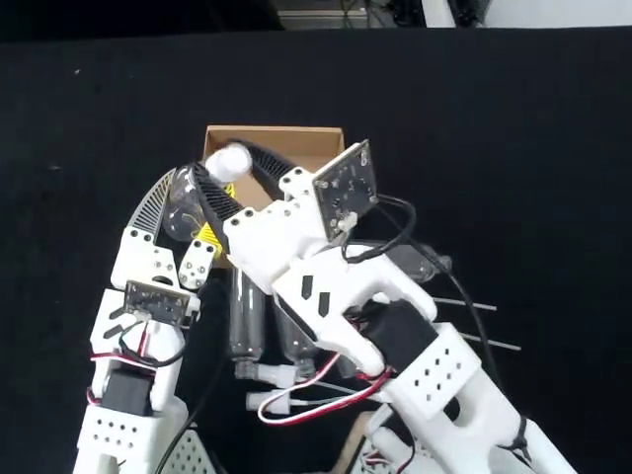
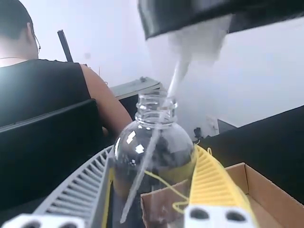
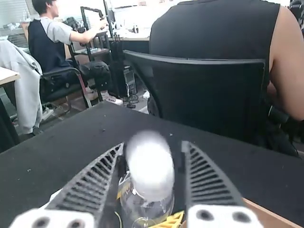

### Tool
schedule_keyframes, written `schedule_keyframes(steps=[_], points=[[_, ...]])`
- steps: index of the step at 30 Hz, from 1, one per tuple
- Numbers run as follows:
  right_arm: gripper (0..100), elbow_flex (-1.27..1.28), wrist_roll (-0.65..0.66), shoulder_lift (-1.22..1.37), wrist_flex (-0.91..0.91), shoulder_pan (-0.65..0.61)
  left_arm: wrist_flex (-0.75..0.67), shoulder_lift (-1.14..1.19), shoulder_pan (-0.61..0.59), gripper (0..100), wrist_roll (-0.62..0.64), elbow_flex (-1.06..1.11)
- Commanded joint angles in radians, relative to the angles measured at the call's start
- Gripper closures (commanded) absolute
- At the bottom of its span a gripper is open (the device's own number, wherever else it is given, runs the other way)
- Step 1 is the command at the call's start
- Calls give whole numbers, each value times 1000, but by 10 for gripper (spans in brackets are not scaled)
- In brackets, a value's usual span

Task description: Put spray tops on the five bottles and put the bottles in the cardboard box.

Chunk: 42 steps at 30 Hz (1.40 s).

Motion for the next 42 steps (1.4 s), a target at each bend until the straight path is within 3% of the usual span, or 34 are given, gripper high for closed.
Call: schedule_keyframes(steps=[1, 10, 14, 19, 25, 37, 42], points=[[819, -62, 8, -38, 43, -12, -25, -21, 2, 970, 5, 18], [825, -288, 8, -38, 308, 55, -25, -21, 8, 970, 8, 18], [981, -331, 6, -38, 348, 172, -29, -21, 8, 970, 8, 18], [989, -328, 6, -48, 353, 232, -29, -21, 5, 970, 5, 18], [987, -262, 6, -133, 344, 224, -25, -21, 2, 970, 5, 18], [987, -64, 12, -137, 203, 43, -26, -21, 2, 970, 5, 18], [987, -104, 14, -114, 204, 81, -25, -21, 7, 970, 5, 18]])
